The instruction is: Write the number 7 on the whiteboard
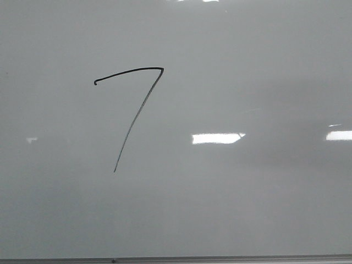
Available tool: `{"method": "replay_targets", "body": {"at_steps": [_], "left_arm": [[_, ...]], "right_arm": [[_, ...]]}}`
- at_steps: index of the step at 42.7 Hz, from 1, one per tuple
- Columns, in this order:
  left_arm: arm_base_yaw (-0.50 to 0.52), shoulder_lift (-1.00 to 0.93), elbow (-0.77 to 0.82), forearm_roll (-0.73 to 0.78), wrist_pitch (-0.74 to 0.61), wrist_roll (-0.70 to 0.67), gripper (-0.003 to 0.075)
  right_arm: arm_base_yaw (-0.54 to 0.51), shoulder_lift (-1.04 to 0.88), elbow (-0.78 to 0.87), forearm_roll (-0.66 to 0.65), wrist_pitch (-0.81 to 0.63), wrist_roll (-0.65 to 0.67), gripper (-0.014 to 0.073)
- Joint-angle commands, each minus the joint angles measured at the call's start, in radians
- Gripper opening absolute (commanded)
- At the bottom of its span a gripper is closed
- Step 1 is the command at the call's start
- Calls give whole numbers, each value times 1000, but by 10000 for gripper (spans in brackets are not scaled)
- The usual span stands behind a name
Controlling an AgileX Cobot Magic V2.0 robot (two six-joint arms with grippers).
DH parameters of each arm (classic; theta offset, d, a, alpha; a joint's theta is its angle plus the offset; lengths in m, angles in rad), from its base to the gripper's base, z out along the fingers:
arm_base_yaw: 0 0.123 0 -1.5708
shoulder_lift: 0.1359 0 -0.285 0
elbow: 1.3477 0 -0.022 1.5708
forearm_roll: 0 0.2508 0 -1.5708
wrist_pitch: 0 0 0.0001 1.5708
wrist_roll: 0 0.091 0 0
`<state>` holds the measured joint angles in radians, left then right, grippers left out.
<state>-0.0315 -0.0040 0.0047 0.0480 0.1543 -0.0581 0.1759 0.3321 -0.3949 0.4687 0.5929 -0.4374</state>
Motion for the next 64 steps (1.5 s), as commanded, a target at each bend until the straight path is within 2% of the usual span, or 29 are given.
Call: {"method": "replay_targets", "body": {"at_steps": [1,13,20,23,27,32,37,41,48,64], "left_arm": [[2,-17,5,-10,-73,-2,-20],[2,-17,5,-10,-73,-2,-20],[2,-17,5,-10,-73,-2,-20],[2,-17,5,-10,-73,-2,-20],[2,-17,5,-10,-73,-2,-20],[2,-17,5,-10,-73,-2,-20],[2,-17,5,-10,-73,-2,-20],[2,-17,5,-10,-73,-2,-20],[2,-15,5,-10,-73,-2,-20],[2,-15,5,-10,-73,-2,-20]], "right_arm": [[-5,5,-28,15,-69,-2,-62],[-5,5,-28,2,-76,-5,-62],[-7,-50,20,-99,-192,12,-62],[-7,-106,81,-162,-300,81,-62],[-12,-194,185,-284,-461,239,-62],[-59,-284,296,-384,-551,375,-62],[-112,-363,364,-386,-532,379,-62],[-134,-357,402,-382,-523,379,-62],[-137,-359,418,-374,-466,379,-62],[-137,-361,418,-374,-467,379,-62]]}}
